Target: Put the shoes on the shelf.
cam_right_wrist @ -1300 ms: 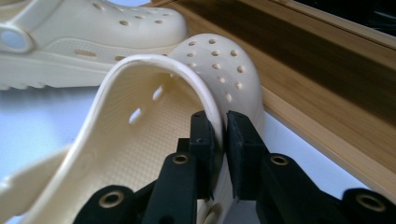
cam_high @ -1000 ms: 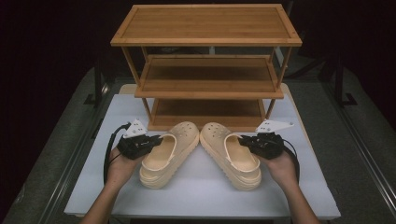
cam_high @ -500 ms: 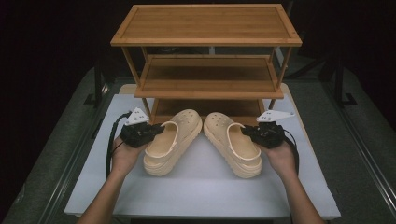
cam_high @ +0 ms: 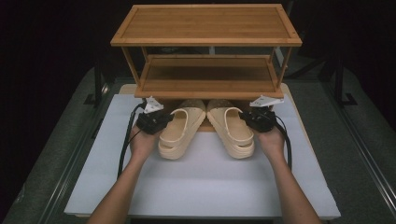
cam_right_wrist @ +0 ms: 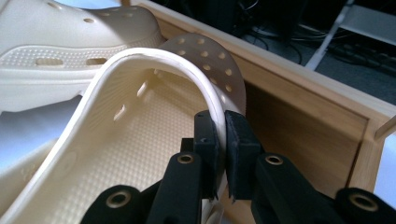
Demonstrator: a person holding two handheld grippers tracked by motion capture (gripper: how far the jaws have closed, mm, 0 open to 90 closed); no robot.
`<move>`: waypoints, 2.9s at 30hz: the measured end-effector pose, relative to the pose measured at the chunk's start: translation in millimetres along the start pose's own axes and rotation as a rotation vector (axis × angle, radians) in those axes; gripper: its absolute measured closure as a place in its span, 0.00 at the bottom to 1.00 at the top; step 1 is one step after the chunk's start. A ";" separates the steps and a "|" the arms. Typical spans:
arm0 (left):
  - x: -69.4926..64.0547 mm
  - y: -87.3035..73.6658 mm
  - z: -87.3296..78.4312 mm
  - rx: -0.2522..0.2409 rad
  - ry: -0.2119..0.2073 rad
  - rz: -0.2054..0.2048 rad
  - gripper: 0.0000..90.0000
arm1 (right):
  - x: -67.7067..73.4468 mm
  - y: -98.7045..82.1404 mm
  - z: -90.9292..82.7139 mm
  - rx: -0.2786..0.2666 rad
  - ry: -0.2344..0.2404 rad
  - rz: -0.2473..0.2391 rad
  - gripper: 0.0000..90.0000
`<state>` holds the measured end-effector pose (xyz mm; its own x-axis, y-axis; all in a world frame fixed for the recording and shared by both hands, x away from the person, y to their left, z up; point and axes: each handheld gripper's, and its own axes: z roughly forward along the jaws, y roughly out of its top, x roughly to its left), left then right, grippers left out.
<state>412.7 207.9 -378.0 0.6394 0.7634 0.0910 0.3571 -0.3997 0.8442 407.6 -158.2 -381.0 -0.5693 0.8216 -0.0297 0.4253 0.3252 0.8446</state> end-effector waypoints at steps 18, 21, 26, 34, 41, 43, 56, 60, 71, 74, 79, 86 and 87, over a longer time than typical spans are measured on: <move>0.0 2.7 35.0 -0.009 0.056 -0.005 0.90 | -1.7 0.9 33.1 -0.021 -0.077 0.020 0.92; 0.1 2.8 34.2 -0.002 0.045 0.003 0.88 | 0.3 0.5 34.3 -0.018 -0.062 0.027 0.90; 2.1 3.5 30.6 -0.027 0.004 -0.037 0.75 | 4.2 0.8 34.8 -0.019 -0.041 0.027 0.85; 4.3 6.5 2.1 -0.034 -0.059 -0.028 0.48 | 2.2 -1.2 15.1 -0.059 0.018 0.076 0.57; 6.7 -2.5 -36.0 -0.028 -0.134 -0.055 0.29 | 6.1 -13.6 -17.5 -0.037 0.054 0.086 0.34; 5.7 -7.0 -41.9 -0.010 -0.160 -0.060 0.23 | 8.5 -19.0 -24.6 -0.016 0.063 0.078 0.28; -6.2 -48.1 -31.0 0.087 -0.226 -0.030 0.10 | 13.7 -53.0 -36.1 0.033 0.134 0.104 0.17; -11.3 -53.0 -24.4 0.117 -0.233 0.000 0.10 | 15.2 -52.3 -44.3 0.012 0.146 0.097 0.17; -14.3 -60.4 -7.3 0.123 -0.266 0.024 0.05 | 25.0 -68.2 -13.7 0.115 0.218 0.057 0.10; -15.7 -61.6 -1.4 0.122 -0.281 0.025 0.03 | 27.9 -68.9 -5.0 0.118 0.242 0.053 0.09; -18.8 -61.6 6.1 0.132 -0.273 0.037 0.00 | 31.8 -66.2 2.5 0.127 0.240 0.043 0.05; -23.6 -56.7 13.6 0.126 -0.277 0.035 0.00 | 37.1 -61.4 10.3 0.124 0.249 0.033 0.05; -25.2 -55.7 15.0 0.125 -0.278 0.035 0.00 | 38.5 -60.6 11.8 0.122 0.253 0.030 0.05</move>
<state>386.9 203.3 -435.3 0.8088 0.5865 -0.0439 0.4014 -0.4959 0.7701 368.2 -140.8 -439.7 -0.7059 0.6940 0.1415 0.5176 0.3691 0.7719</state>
